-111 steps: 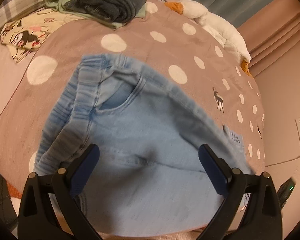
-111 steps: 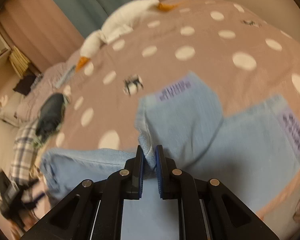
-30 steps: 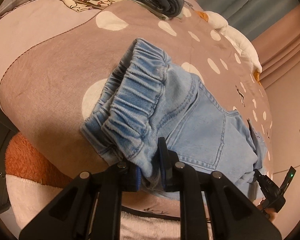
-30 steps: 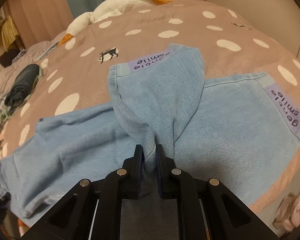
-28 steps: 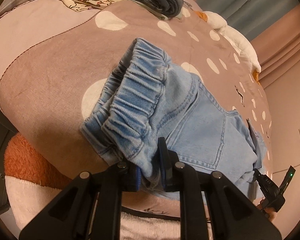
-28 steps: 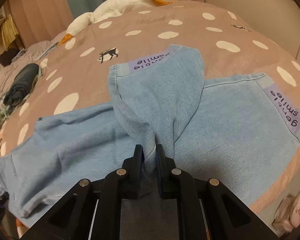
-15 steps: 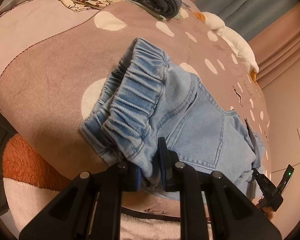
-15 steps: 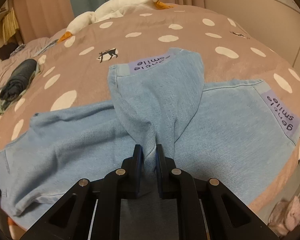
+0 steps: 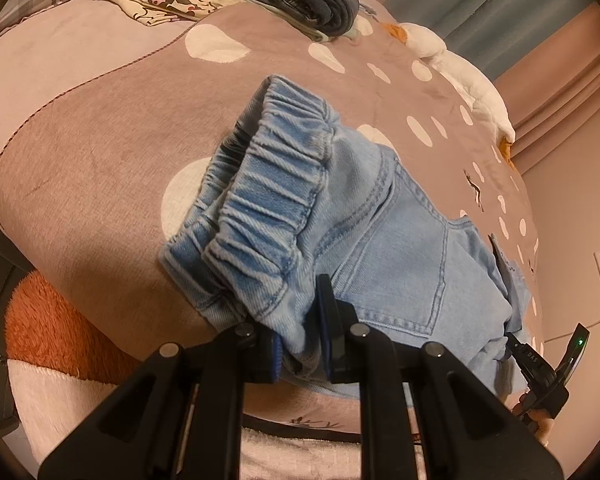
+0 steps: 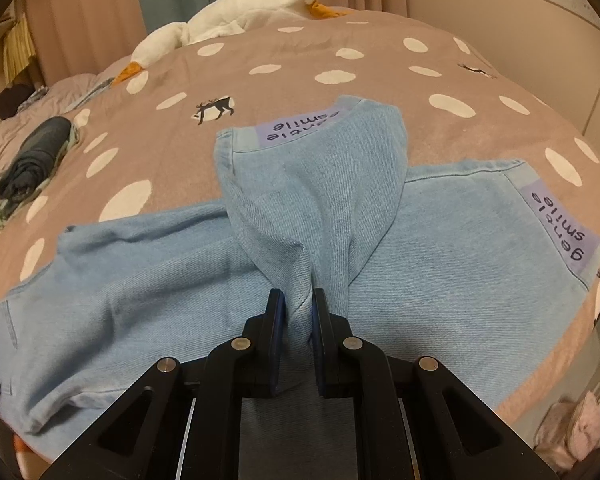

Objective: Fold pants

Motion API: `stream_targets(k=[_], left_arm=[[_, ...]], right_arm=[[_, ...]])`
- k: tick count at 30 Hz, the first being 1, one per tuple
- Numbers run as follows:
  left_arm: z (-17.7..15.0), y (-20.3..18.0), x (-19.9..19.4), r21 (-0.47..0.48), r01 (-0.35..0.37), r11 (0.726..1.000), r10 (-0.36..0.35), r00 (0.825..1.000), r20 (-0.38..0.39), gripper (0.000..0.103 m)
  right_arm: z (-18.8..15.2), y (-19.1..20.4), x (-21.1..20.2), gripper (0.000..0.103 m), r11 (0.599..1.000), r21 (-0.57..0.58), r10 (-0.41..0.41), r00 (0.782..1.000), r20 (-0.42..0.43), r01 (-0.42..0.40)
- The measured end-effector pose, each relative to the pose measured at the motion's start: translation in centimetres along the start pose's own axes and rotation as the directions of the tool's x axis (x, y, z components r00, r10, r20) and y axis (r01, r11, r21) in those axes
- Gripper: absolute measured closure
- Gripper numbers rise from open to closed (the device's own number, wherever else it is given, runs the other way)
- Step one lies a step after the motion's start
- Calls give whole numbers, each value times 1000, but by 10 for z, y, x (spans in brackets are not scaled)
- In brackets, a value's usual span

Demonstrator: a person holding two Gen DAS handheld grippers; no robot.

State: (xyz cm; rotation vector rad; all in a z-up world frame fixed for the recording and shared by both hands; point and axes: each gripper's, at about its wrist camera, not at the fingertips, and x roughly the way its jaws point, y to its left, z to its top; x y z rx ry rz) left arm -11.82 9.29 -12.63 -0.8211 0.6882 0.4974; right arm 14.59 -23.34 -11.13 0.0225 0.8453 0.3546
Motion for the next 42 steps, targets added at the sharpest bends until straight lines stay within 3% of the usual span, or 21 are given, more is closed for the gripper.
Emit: stream_targets(k=[24,32,34,38,39,42], left_arm=[[-3,-5,1,28,-18,999,18,1000,10,85],[-4,-6,1,35,-29,999,29,999,13,85],[-4,-6,1,38,-33,999,33,999,15,85],[-4,-6,1,38,-35,999,34,999,16,85],[-4,-6,1,37,-34,999,33,999,16,85],[-4,-6,1,38,-30,999,29,999,16,85]], right_arm=[[1,0,1,91,1000,5,8,1000,-13,-8],[4,-7,-2,90,998,22,59,998,-33,-58],[5,-7,-5,87,997,16,72,996,-45,-71],[8,-5,-20,46,993,5,120,991,-51,-120],[9,-3,-25,40,993,-6,117,992,-42,-117],[16,4,-42,39,992,-56,117,993,-9,-117]])
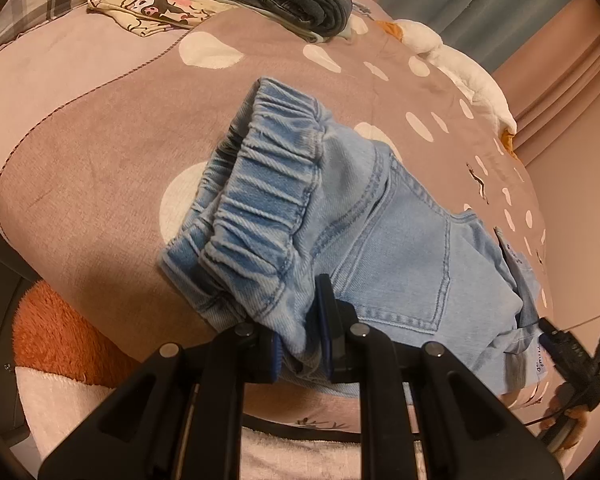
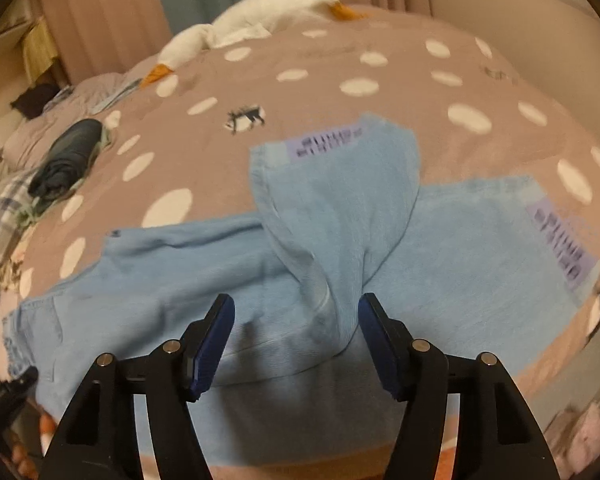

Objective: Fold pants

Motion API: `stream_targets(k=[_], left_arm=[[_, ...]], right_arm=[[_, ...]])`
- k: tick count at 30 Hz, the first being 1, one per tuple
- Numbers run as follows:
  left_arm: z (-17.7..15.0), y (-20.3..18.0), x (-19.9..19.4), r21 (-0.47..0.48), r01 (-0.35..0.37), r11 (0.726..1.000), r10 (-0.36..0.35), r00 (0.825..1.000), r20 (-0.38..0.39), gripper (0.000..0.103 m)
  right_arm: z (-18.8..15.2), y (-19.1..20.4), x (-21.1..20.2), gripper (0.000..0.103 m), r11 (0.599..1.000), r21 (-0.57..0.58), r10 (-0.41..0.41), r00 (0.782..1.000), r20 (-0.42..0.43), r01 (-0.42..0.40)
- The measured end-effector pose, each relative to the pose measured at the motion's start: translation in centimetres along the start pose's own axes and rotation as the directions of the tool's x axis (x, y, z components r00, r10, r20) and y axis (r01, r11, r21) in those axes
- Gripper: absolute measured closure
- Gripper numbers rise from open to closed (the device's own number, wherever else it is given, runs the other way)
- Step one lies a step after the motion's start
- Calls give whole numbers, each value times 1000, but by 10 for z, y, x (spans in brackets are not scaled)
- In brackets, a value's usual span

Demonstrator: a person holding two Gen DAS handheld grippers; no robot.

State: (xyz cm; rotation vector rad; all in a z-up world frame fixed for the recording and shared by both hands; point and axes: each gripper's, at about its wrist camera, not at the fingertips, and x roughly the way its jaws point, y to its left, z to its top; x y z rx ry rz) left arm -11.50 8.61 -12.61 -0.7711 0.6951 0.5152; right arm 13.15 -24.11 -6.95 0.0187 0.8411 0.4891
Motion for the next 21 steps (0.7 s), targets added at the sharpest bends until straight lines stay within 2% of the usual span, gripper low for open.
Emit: stream_targets(k=[3,7,14,19,20,21], left_arm=[[1,0,0,-1,0,1000,0,1000,-3,85],[1,1,0,1,4,1000,-4,1000,-1,85],[0,1,-1,1,4,1000,-4,1000,-2,85],[1,1,-1,0,7,1000,-7,1000,-5,85],[1,2,-1,0,8,1000,-8,1000,-5,85],[1,2,-1,0,8,1000,-8,1000,-7,85]], right_arm=[[13,2,-8,39,998,-8,55,998,24,-54],[32,11,3,39,999,-50,-14,1000,25,15],[66,43,63,39,980,-186,-82,995,-58,70],[80,52,124,50,970,-212,-155,972,-178,116],[81,53,138,57,964,-222,-192,962,-194,148],[82,54,142,70,957,-236,-213,961,-174,169]])
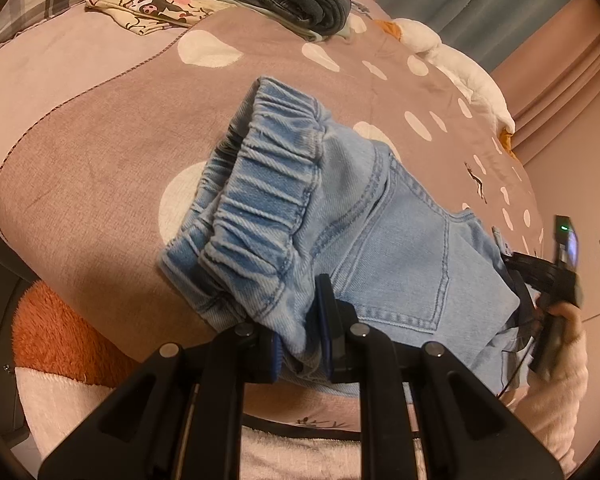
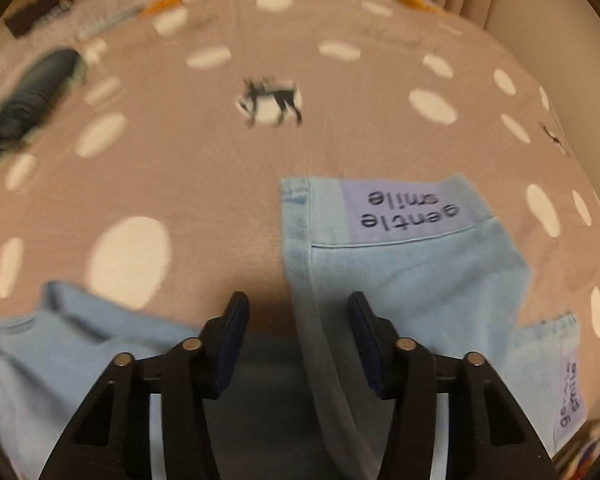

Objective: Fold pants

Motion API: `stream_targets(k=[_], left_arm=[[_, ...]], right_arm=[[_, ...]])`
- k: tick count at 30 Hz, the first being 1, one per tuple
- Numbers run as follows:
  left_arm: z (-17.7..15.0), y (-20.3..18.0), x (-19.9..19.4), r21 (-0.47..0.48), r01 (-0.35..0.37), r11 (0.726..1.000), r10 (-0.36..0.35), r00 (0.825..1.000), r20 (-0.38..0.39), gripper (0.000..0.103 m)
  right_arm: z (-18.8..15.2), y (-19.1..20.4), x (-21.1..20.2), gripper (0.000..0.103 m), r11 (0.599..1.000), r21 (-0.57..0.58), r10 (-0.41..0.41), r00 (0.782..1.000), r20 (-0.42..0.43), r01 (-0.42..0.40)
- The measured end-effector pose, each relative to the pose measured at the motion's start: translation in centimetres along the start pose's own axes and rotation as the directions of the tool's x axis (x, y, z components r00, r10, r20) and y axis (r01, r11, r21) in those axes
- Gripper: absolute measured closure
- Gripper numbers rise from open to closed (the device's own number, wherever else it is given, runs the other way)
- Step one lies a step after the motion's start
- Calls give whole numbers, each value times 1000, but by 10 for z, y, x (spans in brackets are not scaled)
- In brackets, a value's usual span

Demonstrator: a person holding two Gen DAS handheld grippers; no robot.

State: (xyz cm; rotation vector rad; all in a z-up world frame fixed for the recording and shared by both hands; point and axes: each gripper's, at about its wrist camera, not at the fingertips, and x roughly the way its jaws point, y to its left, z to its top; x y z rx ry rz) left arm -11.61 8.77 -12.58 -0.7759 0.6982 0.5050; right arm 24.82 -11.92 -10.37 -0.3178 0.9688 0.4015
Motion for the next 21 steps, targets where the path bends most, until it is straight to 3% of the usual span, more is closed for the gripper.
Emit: stream_targets(k=[2,4,6,7,9,12,13,14,15,17,20,21], left_arm=[[2,1,0,-3,4,1000,-4,1000,-8,85],[3,1,1,-6,8,1000,-8,1000,-16,85],[4,2,1,-4,11,1000,-11,1000,-22,85],[5,2,1,-4,15,1000,-16,1000,-26,85],[7,5,1,-13,30,999,-31,999,-31,85],[8,10,2,-34,57,998,-59,997,-42,85],[9,10,1,-40,63,997,-65,997,-46,86],[9,10,1,-43,66,997,-68,996,-49,86],[9,11,1,-48,71,996,-73,996,-56,86],[11,11,1,-51,77,996,-80,994,-68,86],[12,10,0,-45,81,996,-84,993,-81,86],[12,10,-1,-41,81,996,-84,993,-85,86]], right_arm=[[6,1,-2,95,999,-15,-32,999,26,33],[15,-12,-14,95,998,53,28,999,40,-30],[21,-31,-51,98,992,92,72,986,148,-87],[21,-47,-74,98,981,135,109,970,216,-140],[9,-87,-127,98,939,216,175,913,367,-267],[-35,-145,-181,98,881,318,140,835,533,-351],[-57,-165,-191,98,859,360,111,821,561,-362],[-73,-177,-193,98,844,399,81,820,567,-359],[-96,-193,-191,98,823,460,27,833,553,-332],[-129,-216,-173,98,788,564,-65,878,475,-247],[-176,-240,-125,98,719,664,-32,944,327,-205],[-183,-242,-114,98,713,675,-22,956,293,-190]])
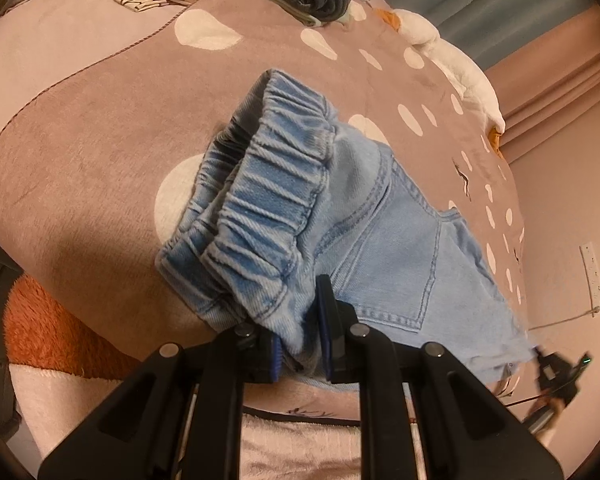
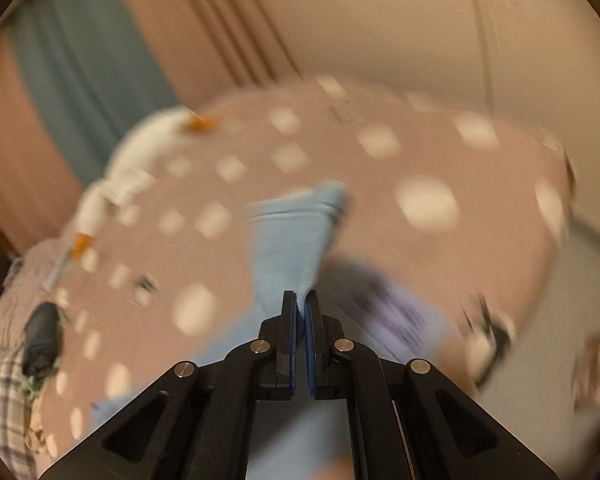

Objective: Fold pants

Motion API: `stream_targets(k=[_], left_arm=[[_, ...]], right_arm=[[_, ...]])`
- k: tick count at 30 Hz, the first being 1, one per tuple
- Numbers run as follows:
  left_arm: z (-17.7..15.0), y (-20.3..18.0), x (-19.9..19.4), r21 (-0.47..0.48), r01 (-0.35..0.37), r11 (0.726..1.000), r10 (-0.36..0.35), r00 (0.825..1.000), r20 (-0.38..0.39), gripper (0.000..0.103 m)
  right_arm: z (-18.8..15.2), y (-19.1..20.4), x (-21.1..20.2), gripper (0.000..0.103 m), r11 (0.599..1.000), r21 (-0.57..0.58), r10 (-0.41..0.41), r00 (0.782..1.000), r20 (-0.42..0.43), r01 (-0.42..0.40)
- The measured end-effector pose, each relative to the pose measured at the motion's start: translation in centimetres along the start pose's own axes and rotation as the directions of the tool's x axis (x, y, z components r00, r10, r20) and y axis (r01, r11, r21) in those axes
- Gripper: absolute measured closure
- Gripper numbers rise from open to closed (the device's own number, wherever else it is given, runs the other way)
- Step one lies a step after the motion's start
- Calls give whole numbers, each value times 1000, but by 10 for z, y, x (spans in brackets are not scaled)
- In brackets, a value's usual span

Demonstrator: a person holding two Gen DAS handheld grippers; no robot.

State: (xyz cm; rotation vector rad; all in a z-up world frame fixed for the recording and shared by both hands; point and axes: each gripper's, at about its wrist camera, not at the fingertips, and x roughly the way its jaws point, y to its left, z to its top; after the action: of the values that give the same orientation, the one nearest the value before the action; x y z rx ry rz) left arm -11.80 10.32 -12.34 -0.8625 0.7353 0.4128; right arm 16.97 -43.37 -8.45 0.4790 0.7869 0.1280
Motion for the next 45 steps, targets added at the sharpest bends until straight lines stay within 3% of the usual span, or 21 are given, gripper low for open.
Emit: stream_targets(k=[1,5,12,17,32,38,41,45], left_arm=[[0,-1,-1,2,2,1000,-2,1000,-3,88],[4,1,-1,-14,17,1000,-17,1000,-15,89],[3,-6,-18,24,9,1000,-8,1000,-22,90],[1,-1,-9,28,-10,1000,11,999,-53,90],[3,-5,-5,77,-62,995,68,995,-79,87],[3,-5,-5,77,-60,995,66,995,-77,87],[2,-5,-8,74,-60,995,65,995,-71,87],[0,-7,-8,91,-71,993,77,995,-69,87]], right_arm=[[-8,-10,8,98,999,6,-35,999,-30,35],[-18,-22,18,98,999,31,-41,997,-73,44],[-16,-21,2,99,999,12,-48,998,-31,49],[-21,-29,36,99,996,34,-81,993,-88,84],[-6,-41,29,96,994,94,-52,995,-82,60],[5,-41,27,94,991,81,-102,994,-44,106],[3,-39,21,99,987,57,-150,989,-3,150],[-2,-50,29,99,984,75,-158,987,-37,160]])
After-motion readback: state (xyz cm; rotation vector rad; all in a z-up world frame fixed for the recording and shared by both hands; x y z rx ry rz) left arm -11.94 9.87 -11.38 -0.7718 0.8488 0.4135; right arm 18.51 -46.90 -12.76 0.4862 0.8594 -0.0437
